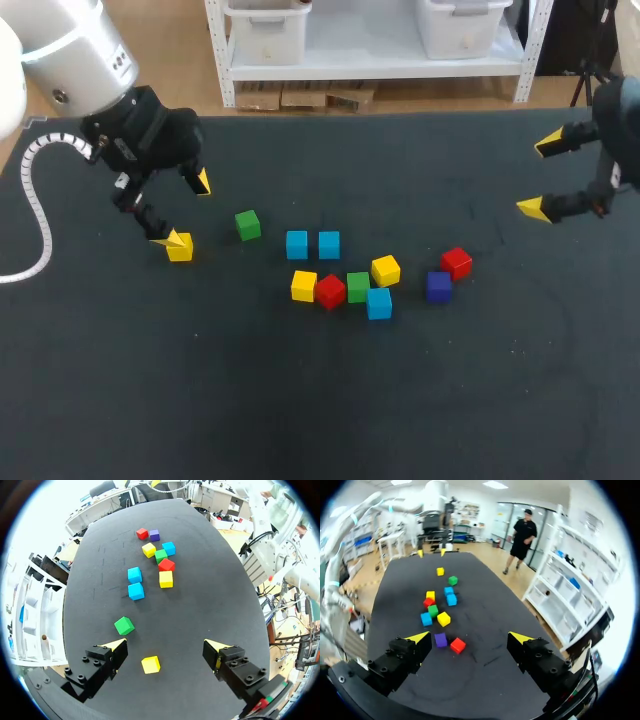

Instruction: Place the blue cubes, place green cubes on the blue cubes, place the yellow cubes on the green cubes, then place the red cubes on the yellow cubes, and place purple cube on the red cubes.

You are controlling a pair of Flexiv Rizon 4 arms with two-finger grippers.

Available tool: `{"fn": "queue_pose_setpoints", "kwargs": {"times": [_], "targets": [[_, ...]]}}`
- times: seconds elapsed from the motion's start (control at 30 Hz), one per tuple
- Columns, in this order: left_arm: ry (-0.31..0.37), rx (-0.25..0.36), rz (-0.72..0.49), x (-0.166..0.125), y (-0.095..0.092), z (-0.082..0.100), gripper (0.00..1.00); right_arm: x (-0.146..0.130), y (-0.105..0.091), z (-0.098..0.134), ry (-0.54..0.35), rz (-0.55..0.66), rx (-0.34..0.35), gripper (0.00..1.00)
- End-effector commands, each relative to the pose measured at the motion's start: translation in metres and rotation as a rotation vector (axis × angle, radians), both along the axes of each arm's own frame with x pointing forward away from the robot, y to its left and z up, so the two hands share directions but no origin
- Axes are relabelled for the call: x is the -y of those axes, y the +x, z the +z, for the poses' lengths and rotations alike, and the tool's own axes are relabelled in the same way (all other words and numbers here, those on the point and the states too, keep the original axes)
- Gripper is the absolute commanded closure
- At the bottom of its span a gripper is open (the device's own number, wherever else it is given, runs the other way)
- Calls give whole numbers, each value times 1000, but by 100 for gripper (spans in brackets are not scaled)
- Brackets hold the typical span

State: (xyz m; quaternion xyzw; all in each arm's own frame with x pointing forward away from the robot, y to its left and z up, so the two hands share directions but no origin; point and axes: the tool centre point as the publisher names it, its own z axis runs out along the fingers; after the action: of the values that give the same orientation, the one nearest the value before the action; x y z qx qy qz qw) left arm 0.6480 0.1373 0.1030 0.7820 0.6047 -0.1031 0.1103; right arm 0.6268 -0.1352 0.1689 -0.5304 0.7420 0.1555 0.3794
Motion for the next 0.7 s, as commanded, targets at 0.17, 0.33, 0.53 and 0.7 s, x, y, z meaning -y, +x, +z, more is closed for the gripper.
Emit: {"fn": "queue_pose_setpoints", "kwargs": {"times": [0.17, 0.33, 0.53, 0.7], "targets": [[0, -1, -2, -1, 1, 0, 0, 6, 2, 1, -150, 903, -237, 0], [0, -1, -2, -1, 1, 0, 0, 6, 2, 1, -150, 903, -237, 0], [0, -1, -2, -1, 1, 0, 0, 3, 3, -6, -210, 867, -260, 0], [0, -1, -2, -1, 1, 0, 0, -18, -5, -24, -261, 770, -271, 0]]}}
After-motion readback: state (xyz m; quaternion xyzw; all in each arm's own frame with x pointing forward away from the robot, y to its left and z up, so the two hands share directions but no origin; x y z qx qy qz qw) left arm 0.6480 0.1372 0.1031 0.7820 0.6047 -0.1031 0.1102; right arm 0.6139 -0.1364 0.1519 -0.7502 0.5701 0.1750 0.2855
